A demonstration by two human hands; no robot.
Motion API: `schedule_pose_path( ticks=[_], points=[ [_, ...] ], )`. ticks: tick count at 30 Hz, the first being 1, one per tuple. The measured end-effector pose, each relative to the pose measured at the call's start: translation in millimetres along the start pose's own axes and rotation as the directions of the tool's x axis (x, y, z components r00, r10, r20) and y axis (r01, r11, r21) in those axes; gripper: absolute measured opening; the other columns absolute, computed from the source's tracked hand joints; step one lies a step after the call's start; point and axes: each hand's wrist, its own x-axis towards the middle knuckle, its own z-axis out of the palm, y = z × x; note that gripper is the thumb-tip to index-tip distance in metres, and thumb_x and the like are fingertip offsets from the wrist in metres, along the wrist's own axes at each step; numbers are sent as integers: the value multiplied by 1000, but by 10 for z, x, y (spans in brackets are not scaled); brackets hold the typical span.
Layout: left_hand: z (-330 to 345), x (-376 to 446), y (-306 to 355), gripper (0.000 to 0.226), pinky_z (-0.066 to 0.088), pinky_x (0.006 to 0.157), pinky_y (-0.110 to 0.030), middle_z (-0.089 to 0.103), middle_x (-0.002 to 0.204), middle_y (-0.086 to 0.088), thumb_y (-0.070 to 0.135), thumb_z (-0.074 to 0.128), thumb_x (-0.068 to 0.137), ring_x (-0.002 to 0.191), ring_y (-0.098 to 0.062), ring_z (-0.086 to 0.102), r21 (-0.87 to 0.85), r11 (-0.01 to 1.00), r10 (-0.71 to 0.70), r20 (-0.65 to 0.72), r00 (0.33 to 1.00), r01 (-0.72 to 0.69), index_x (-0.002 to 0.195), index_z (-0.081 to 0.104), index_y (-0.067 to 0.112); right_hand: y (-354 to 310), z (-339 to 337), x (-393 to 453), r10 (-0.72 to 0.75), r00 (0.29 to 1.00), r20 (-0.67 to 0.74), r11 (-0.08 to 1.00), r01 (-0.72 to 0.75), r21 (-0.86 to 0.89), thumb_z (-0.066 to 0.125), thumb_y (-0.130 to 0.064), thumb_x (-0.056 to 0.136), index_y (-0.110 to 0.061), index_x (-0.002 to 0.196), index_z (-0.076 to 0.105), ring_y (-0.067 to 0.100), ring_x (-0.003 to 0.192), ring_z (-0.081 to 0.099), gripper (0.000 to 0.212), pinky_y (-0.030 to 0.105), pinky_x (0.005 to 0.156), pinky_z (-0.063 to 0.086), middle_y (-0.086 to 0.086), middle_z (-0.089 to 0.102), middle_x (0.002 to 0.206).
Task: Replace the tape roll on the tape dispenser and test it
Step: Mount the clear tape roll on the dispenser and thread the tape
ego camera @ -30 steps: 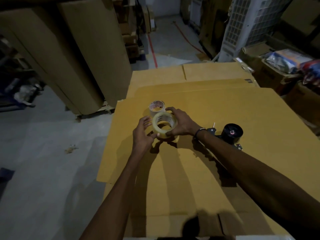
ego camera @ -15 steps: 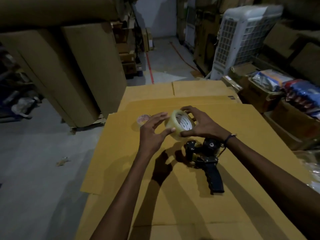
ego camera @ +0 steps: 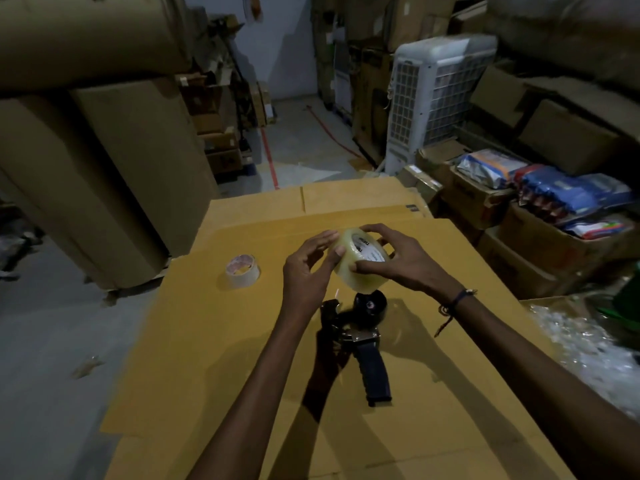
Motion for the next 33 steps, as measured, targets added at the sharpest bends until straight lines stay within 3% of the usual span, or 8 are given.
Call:
schedule_pose_path(
  ticks=[3, 7, 12, 17, 20, 22, 28, 33],
  points=[
    [120, 63, 42, 27, 56, 105, -38, 72, 133, 7, 23, 74, 97, 125, -8, 66, 6, 1000, -5, 31, 999, 5, 123, 77, 15, 67, -155, -36, 11, 1000, 7, 1000, -11, -29, 86, -67, 69, -34, 149, 50, 19, 125, 55, 94, 40, 92, 54, 1, 55, 146],
    [229, 65, 95, 26, 58, 97, -26, 75, 124, 7, 26, 73, 98, 115, -2, 70, 3, 999, -43, 35, 998, 43, 121, 77, 14, 90, -262, -44, 109, 993, 36, 994, -109, 22, 85, -56, 77, -31, 140, 58, 18, 109, 63, 74, 26, 72, 53, -4, 58, 136],
    [218, 116, 120, 29, 53, 89, -15, 76, 122, 9, 32, 68, 102, 111, 4, 68, 42, 995, -96, 96, 991, 93, 127, 75, 18, 46, -278, -56, 265, 955, 130, 933, -288, 216, 79, -61, 81, -32, 127, 68, 28, 86, 73, 55, 38, 65, 64, -2, 61, 128],
    [114, 119, 128, 52, 53, 106, -35, 65, 141, 9, 41, 76, 93, 129, -7, 61, 40, 988, -151, 192, 970, 146, 141, 63, 25, 16, -232, -43, 293, 941, 169, 886, -334, 321, 77, -76, 59, -30, 122, 72, 36, 76, 77, 78, 46, 74, 65, 2, 61, 133],
    [85, 64, 168, 66, 55, 93, -21, 54, 149, 10, 38, 82, 88, 124, 9, 57, 73, 989, -147, 258, 955, 132, 146, 52, 30, -15, -189, -6, 302, 935, 189, 850, -353, 391, 75, -77, 59, -26, 128, 68, 35, 77, 79, 86, 41, 74, 66, 3, 62, 136],
    [82, 50, 187, 67, 56, 85, -15, 52, 149, 7, 31, 82, 90, 114, 18, 58, 71, 992, -119, 217, 969, 106, 148, 49, 29, -28, -168, 12, 282, 937, 206, 850, -344, 400, 75, -76, 61, -25, 130, 67, 39, 81, 79, 86, 40, 75, 65, 4, 63, 136],
    [-18, 94, 235, 84, 55, 84, -25, 55, 144, 2, 47, 80, 80, 121, -12, 64, 4, 986, -165, 162, 973, 166, 152, 39, 37, -66, -140, 20, 253, 938, 236, 861, -330, 388, 74, -74, 61, -25, 131, 67, 38, 96, 78, 86, 41, 80, 66, 10, 64, 133],
    [24, 58, 195, 92, 54, 101, -38, 47, 154, 11, 41, 90, 80, 137, -15, 54, 140, 990, -27, 230, 973, -6, 152, 34, 46, -219, -86, 32, 279, 939, 202, 811, -343, 474, 73, -75, 67, -29, 120, 65, 34, 91, 79, 70, 43, 84, 65, 10, 71, 123]
  ],
)
